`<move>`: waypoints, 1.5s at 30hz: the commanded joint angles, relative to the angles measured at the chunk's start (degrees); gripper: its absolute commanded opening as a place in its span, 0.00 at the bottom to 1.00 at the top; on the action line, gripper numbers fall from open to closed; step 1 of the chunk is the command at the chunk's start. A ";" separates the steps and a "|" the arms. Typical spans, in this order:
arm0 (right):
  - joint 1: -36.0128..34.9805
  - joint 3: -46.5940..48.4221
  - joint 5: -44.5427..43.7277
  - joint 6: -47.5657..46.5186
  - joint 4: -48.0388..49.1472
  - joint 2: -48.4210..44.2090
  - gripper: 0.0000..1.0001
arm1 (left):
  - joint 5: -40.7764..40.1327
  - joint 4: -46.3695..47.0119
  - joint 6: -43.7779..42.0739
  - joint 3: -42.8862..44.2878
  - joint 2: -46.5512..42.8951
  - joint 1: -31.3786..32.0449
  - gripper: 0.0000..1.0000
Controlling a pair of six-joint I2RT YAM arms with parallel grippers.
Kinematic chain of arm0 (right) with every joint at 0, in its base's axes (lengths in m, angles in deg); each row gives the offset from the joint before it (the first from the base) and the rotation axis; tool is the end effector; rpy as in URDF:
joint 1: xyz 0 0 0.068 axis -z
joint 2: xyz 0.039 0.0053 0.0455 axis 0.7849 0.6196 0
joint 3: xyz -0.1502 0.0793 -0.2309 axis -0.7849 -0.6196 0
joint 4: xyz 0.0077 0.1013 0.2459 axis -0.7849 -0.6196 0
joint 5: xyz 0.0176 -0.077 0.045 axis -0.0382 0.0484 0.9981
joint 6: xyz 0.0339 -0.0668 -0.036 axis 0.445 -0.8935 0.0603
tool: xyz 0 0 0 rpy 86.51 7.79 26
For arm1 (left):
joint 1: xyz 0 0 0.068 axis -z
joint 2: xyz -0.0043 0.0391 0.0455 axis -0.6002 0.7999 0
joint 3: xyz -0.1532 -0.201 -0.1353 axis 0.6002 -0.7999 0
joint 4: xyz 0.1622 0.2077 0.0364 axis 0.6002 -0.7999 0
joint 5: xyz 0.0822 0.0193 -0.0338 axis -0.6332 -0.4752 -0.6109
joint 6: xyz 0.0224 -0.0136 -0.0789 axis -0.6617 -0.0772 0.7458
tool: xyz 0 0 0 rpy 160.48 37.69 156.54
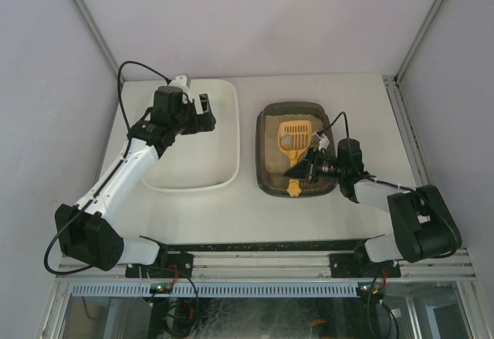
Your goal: Clean the litter box
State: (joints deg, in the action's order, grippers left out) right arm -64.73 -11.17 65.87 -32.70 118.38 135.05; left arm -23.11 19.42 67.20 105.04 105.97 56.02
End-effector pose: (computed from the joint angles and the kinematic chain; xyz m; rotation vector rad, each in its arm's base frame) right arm 0.2516 0.1186 0.1759 -0.0137 2.1808 1.5938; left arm 0.3165 -0.1052 0.3353 -0.0580 2.1783 -0.3295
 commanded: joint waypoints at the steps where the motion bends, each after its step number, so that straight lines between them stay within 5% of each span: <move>1: 2.21 -1.86 4.05 8.57 16.07 2.78 0.00 | -1.06 2.07 -1.65 -1.13 -0.52 -0.21 0.99; 6: 0.57 -0.95 5.34 10.48 19.66 4.76 0.00 | -1.38 2.07 -2.24 -1.34 -1.03 -0.23 0.99; 11: 6.48 -2.34 7.48 16.61 28.86 7.09 0.00 | -1.19 2.09 -2.54 -1.64 -1.29 -0.21 0.99; 16: 1.54 1.79 8.28 11.05 18.71 7.06 0.00 | -1.03 2.37 -2.90 -1.90 -1.20 -0.24 0.99; 21: 6.25 0.08 8.71 16.74 26.52 10.01 0.00 | -1.04 2.57 -3.00 -1.95 -1.60 -0.25 0.99; 25: 0.79 3.16 7.41 7.72 11.95 7.48 0.00 | -1.12 2.50 -3.24 -2.03 -1.57 -0.18 0.99; 30: 4.92 1.99 8.80 13.22 19.32 8.90 0.00 | -0.83 2.71 -3.10 -2.05 -1.56 -0.23 0.99; 35: -1.00 5.59 7.28 5.16 6.83 7.52 0.00 | -0.27 3.36 -3.10 -2.45 -1.95 -0.21 0.99; 40: 3.57 3.99 8.95 13.09 16.69 10.57 0.00 | 0.05 3.74 -2.95 -2.52 -1.96 -0.19 0.98; 45: 0.62 5.93 7.68 9.63 9.45 8.89 0.00 | 2.58 0.23 -12.73 1.46 -0.48 -0.85 1.00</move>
State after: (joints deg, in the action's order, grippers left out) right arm -62.54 -7.57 73.54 -21.90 128.10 145.44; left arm -23.48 20.69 62.95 103.75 105.93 56.00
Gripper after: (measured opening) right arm 0.077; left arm 0.991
